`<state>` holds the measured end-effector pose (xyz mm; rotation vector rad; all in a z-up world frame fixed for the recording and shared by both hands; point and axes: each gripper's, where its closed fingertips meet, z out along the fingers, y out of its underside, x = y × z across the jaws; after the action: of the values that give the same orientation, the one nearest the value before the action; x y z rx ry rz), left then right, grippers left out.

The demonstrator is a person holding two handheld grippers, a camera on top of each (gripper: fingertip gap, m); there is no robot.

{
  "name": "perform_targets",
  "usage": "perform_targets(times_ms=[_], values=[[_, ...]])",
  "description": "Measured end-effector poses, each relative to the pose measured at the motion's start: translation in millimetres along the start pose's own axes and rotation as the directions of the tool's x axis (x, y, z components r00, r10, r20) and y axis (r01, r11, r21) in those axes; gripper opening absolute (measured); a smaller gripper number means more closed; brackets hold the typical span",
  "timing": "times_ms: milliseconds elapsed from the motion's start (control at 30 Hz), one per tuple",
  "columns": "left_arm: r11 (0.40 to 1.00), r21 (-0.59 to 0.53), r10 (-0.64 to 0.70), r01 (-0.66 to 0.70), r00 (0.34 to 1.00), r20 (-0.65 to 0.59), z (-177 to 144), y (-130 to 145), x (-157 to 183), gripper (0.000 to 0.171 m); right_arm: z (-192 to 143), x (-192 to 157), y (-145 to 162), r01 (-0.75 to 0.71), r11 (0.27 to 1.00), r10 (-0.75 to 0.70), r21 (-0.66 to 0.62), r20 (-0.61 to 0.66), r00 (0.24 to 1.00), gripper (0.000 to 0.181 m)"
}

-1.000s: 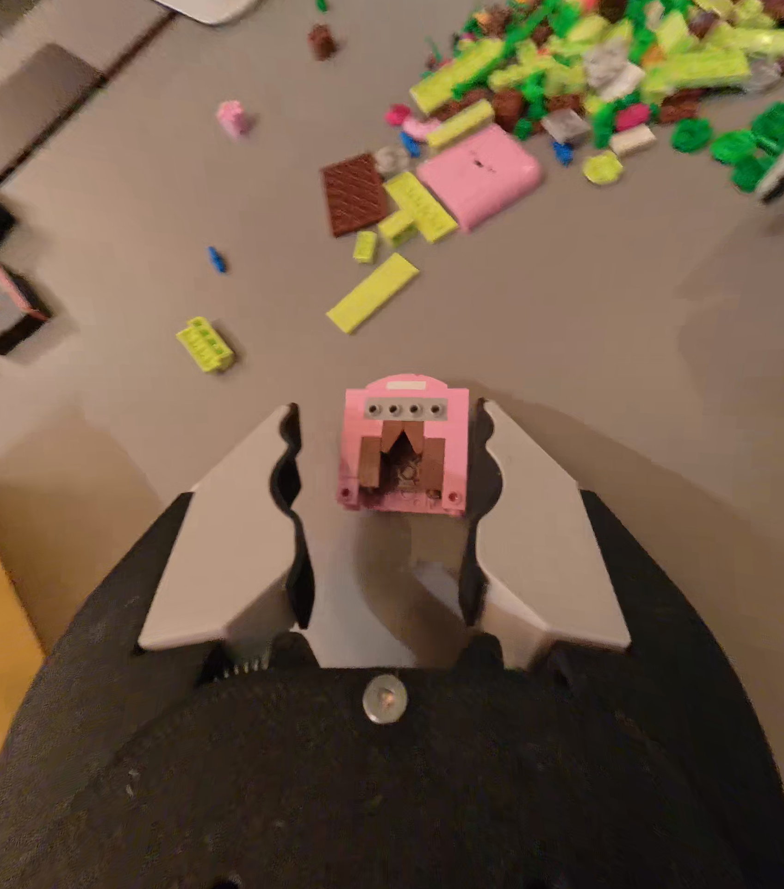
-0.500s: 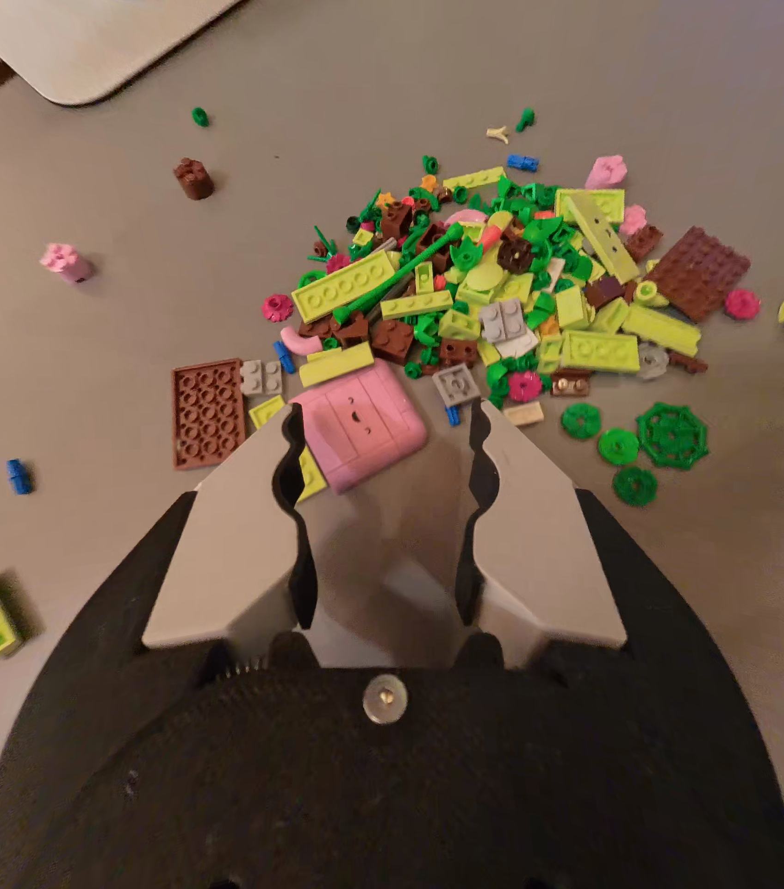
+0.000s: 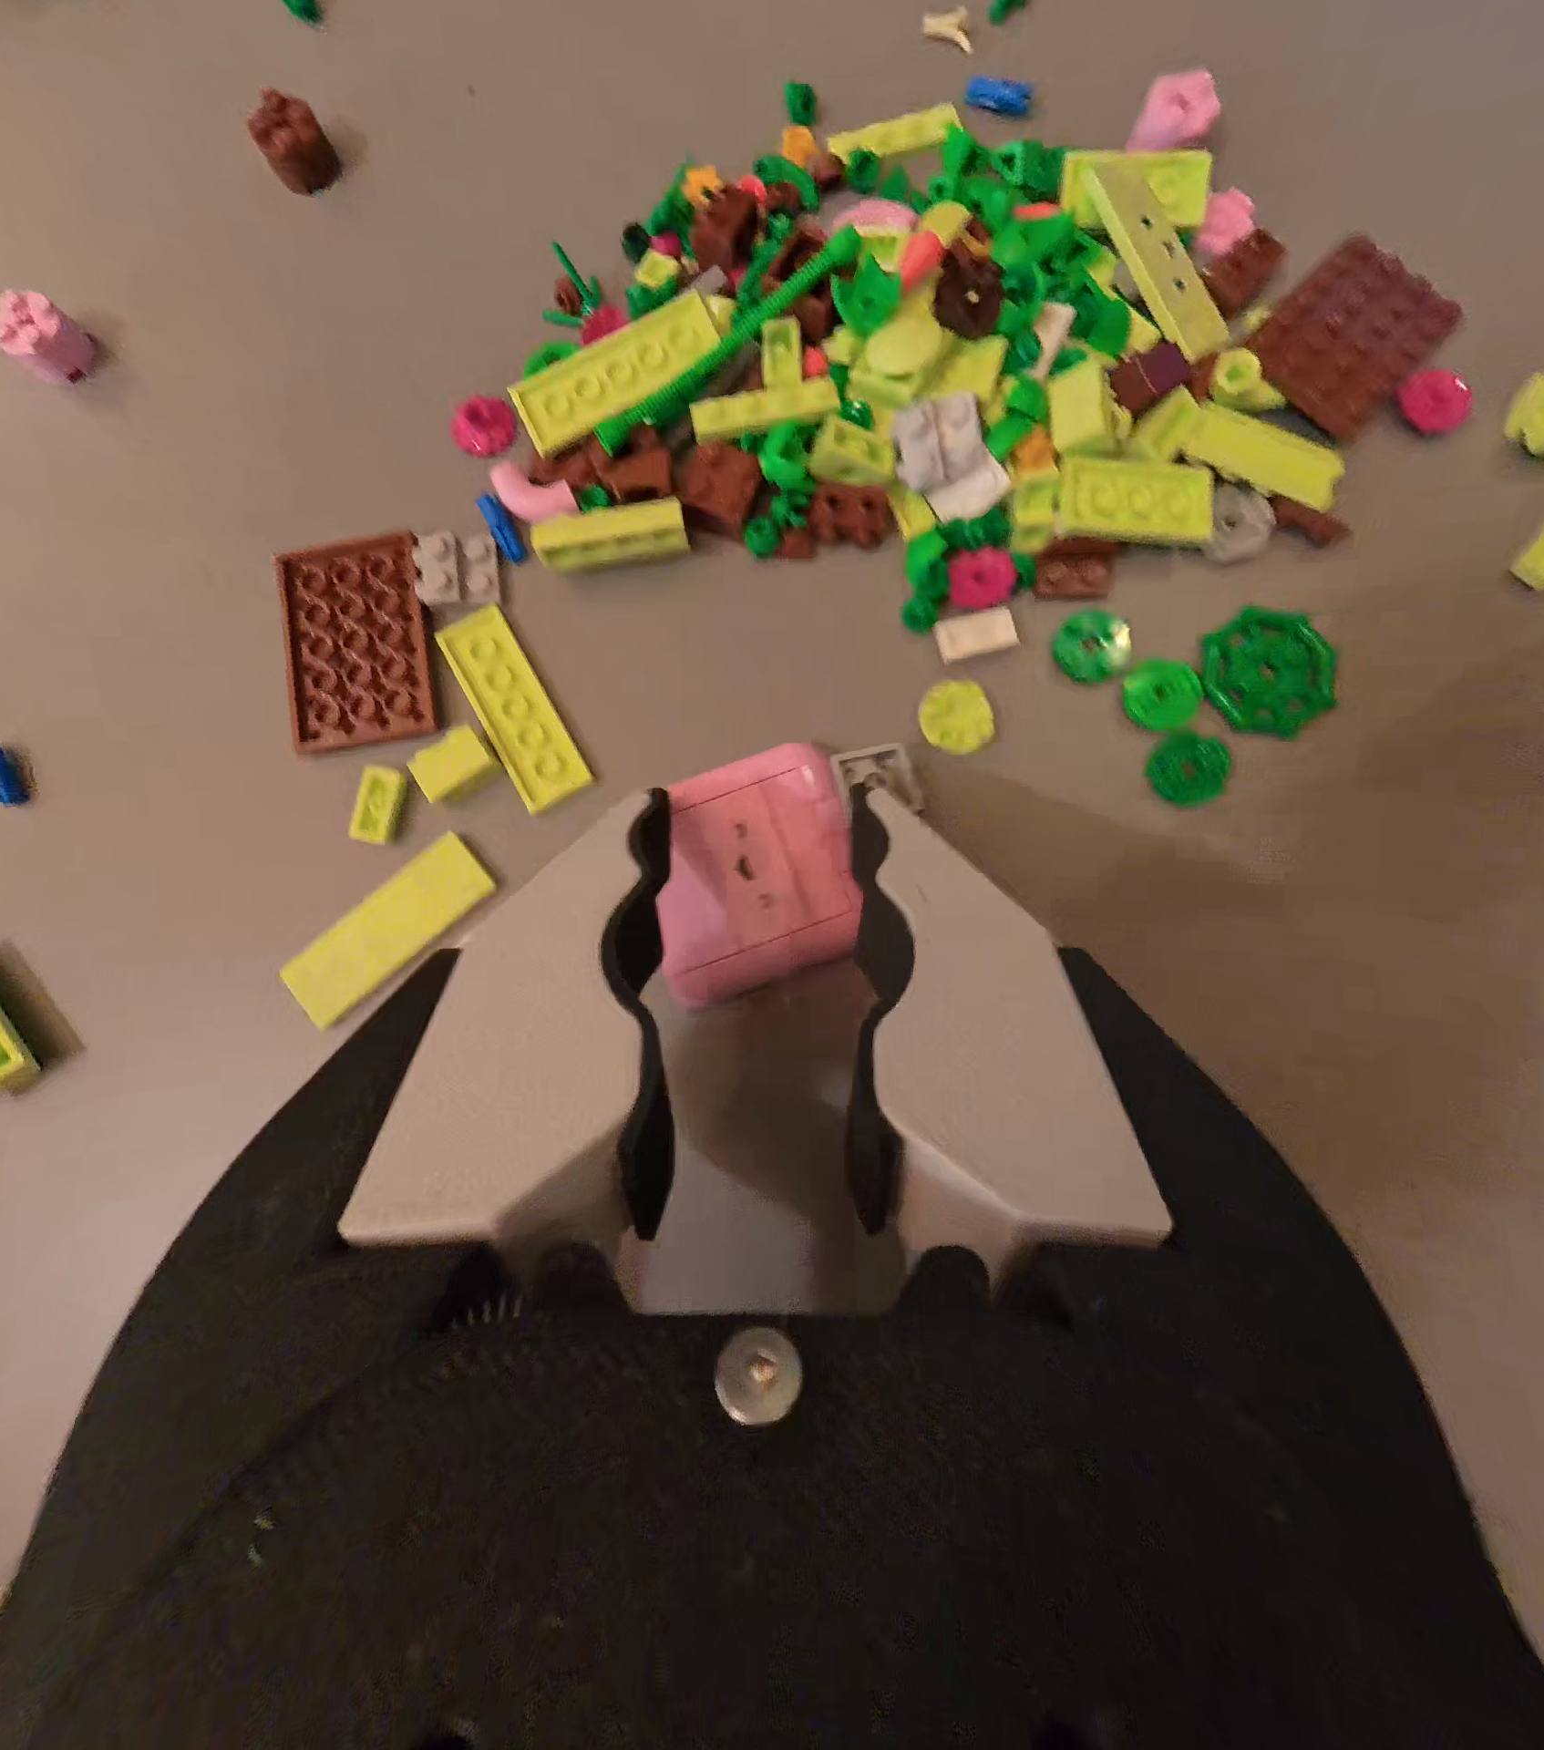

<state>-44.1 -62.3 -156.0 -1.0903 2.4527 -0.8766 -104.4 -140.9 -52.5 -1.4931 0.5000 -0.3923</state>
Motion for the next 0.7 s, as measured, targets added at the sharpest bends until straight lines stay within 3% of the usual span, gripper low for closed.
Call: perform_targets(times_ms=[67,267,433,500,567,633,700], values=[[1.000,-0.020,0.017,-0.017,1.000,-0.001,-11,13,7,0.032,0,1,0,-0.004,1.000,0.004,0.002,-0.002,1.000,0.028],[0.993,-0.100,0.050,-0.066,0.986,-0.156,-39,56,49,0.056,4,-2,5,0.031,0.999,-0.031,-0.038,-0.010,0.999,0.028],[0.999,0.013,0.043,-0.043,0.999,0.012,-37,45,25,0.060,9,-4,11,0.069,0.995,-0.070,-0.078,-0.020,0.997,0.027],[0.999,-0.011,0.036,-0.036,0.999,0.026,-31,46,20,0.059,9,-4,11,0.070,0.994,-0.072,-0.080,-0.019,0.997,0.026],[1.000,-0.018,0.010,-0.010,1.000,0.016,-26,43,18,0.065,7,-4,9,0.067,0.995,-0.068,-0.067,-0.021,0.997,0.026],[1.000,-0.025,0.008,-0.007,0.998,0.054,-22,38,9,0.088,6,-3,8,0.059,0.997,-0.060,-0.057,-0.020,0.998,0.025],[0.999,-0.010,0.038,-0.037,0.994,0.103,-18,28,6,0.092,6,-4,7,0.054,0.997,-0.055,-0.057,-0.015,0.998,0.025]])
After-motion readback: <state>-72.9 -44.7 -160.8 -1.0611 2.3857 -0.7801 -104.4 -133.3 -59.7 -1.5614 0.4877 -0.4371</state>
